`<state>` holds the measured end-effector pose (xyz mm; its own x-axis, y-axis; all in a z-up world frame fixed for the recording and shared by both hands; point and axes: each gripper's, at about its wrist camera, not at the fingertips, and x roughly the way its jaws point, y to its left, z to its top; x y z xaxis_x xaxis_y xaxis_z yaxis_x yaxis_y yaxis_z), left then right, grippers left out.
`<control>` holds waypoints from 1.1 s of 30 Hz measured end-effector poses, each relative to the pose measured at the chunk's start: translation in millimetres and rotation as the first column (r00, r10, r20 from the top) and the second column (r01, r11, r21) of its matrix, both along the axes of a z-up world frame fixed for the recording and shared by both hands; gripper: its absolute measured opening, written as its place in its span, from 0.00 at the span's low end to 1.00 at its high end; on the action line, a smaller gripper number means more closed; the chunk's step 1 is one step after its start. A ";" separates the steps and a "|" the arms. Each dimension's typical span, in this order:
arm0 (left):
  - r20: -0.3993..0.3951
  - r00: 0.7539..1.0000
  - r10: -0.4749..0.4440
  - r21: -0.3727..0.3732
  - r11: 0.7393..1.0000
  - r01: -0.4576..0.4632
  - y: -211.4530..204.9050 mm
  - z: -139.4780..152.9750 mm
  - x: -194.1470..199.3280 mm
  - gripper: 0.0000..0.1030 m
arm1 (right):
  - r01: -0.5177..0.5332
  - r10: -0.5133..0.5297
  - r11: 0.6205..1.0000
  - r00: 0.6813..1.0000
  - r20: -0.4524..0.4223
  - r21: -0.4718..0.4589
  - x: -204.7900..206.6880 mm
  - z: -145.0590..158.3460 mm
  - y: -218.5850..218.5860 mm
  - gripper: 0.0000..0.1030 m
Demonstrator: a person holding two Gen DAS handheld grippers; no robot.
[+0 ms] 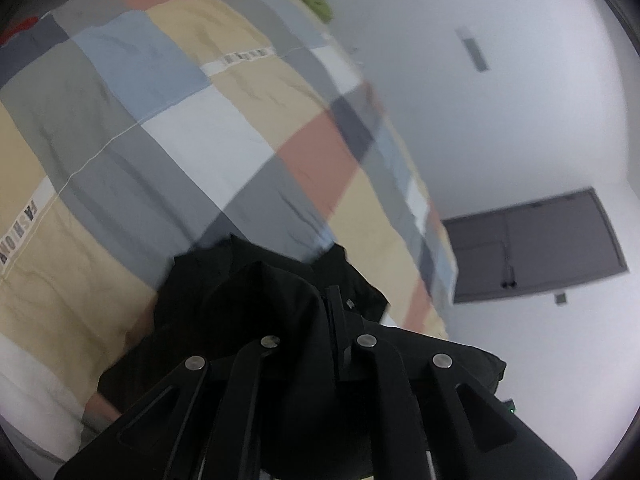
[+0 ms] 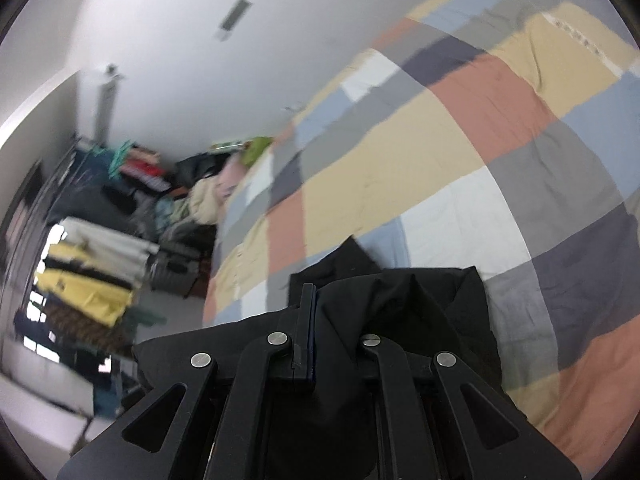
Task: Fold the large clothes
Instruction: 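Lift the hem with both grippers and fold it toward the collar, then lay the hem onto the jacket and open both grippers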
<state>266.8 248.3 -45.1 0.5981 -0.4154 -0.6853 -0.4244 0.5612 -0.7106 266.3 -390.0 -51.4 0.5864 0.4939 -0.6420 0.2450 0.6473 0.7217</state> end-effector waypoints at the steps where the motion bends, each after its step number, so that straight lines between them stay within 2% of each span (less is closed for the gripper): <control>1: -0.018 1.000 0.019 0.005 1.000 -0.019 -0.9 -8.7 13.0 0.09 | 0.013 -0.013 1.000 1.000 -0.015 0.007 7.2 -8.0 -2.2 0.06; 5: -0.108 0.993 0.056 0.033 0.998 -0.053 -5.8 -46.5 50.2 0.10 | 0.066 -0.065 0.998 0.991 -0.113 0.011 35.1 -47.9 -7.5 0.05; 9: -0.165 0.984 0.071 0.072 0.996 -0.060 -15.1 -81.3 78.8 0.10 | 0.108 -0.105 0.994 0.974 -0.200 0.005 52.6 -81.1 -11.5 0.06; 13: -0.224 0.973 0.057 0.103 0.994 -0.035 -21.4 -114.7 106.6 0.10 | 0.119 -0.117 0.993 0.963 -0.244 -0.009 67.6 -107.0 -13.1 0.06; 17: -0.273 0.962 0.027 0.102 0.995 0.001 -22.2 -136.7 128.7 0.10 | 0.108 -0.111 0.994 0.957 -0.267 -0.028 80.0 -127.3 -17.2 0.05; 22: -0.336 0.942 0.008 0.131 0.991 0.039 -26.0 -151.2 155.4 0.10 | 0.114 -0.113 0.993 0.949 -0.295 -0.015 93.2 -151.6 -20.6 0.05; 27: -0.368 0.930 0.008 0.143 0.989 0.048 -30.6 -156.8 163.2 0.10 | 0.117 -0.105 0.993 0.946 -0.305 0.020 96.0 -165.4 -20.5 0.06; 33: -0.373 0.928 0.027 0.123 0.992 0.021 -26.9 -150.8 149.7 0.10 | 0.089 -0.073 0.995 0.958 -0.277 0.048 87.6 -152.8 -21.4 0.09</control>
<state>416.5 221.3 -195.9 0.2905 -0.3129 -0.9043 -0.6472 0.6319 -0.4265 353.9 -411.4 -204.2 0.4312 0.4939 -0.7551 0.4890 0.5755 0.6556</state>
